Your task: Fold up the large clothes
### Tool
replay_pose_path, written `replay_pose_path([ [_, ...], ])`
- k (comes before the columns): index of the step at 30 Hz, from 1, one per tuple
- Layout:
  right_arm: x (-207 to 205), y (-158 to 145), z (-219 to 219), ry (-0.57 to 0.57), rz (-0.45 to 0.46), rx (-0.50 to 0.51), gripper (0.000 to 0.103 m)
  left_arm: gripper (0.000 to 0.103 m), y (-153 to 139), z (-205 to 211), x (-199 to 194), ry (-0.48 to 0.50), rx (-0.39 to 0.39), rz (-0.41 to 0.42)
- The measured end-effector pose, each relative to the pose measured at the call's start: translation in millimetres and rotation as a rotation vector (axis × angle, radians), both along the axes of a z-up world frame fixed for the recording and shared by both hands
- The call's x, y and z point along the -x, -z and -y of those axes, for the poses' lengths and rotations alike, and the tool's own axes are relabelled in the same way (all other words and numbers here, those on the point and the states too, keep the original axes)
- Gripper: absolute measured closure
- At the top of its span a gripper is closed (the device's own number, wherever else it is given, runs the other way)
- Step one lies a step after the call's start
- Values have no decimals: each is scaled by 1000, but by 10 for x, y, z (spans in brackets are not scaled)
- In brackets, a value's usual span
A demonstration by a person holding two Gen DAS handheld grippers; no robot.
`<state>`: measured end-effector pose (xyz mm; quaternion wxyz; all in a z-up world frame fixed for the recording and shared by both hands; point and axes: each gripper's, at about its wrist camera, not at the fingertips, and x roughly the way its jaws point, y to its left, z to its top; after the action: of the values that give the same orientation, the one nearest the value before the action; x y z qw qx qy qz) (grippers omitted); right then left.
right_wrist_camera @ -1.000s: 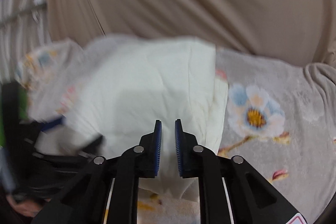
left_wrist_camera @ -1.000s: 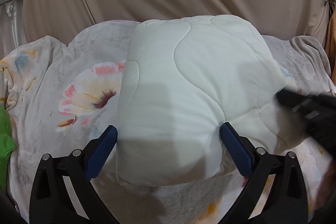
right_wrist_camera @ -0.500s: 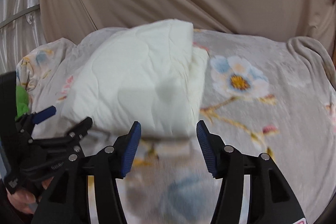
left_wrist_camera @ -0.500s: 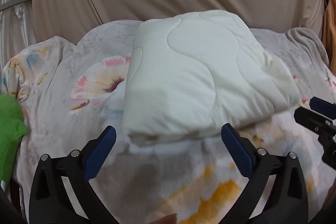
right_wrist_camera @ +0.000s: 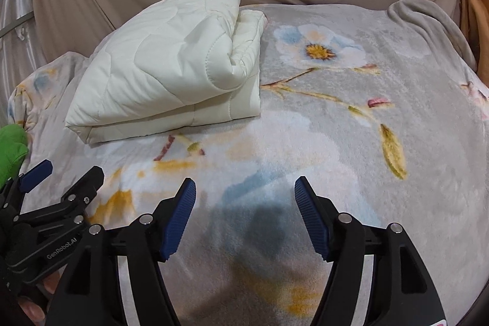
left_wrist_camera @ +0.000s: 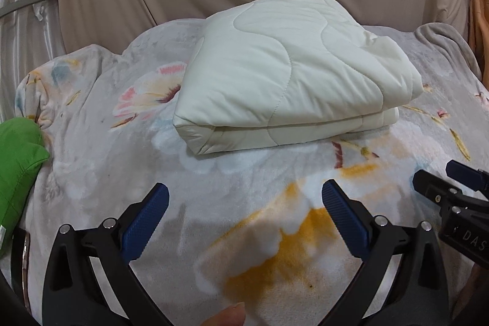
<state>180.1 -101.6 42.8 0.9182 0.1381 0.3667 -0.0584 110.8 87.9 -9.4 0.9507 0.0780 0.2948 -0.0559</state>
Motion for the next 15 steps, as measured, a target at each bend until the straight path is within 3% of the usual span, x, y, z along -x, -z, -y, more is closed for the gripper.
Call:
replay_pose_path([
  [3,-4,15,33,2,4,-19,36,5,-15,-71,-28,-15,23,-10],
  [6,14,-214,91,-18,90,-31,39,5,-238,-223,-100,-42,49,49],
  [8,-81,-462,163,-33,146,-22,50,5,-464,-363,-229,-71,90,89],
  [10,-264,-678,223,-44,177,-14,76,5,-657,-460,-422,-100,133,103],
  [13,-632,-840,217,-73,178,-3,90,5,-762,-491,-757,-122,170,83],
  [15,-927,-725,172,-78,101,30,95,5,-671,-442,-976,-126,167,26],
])
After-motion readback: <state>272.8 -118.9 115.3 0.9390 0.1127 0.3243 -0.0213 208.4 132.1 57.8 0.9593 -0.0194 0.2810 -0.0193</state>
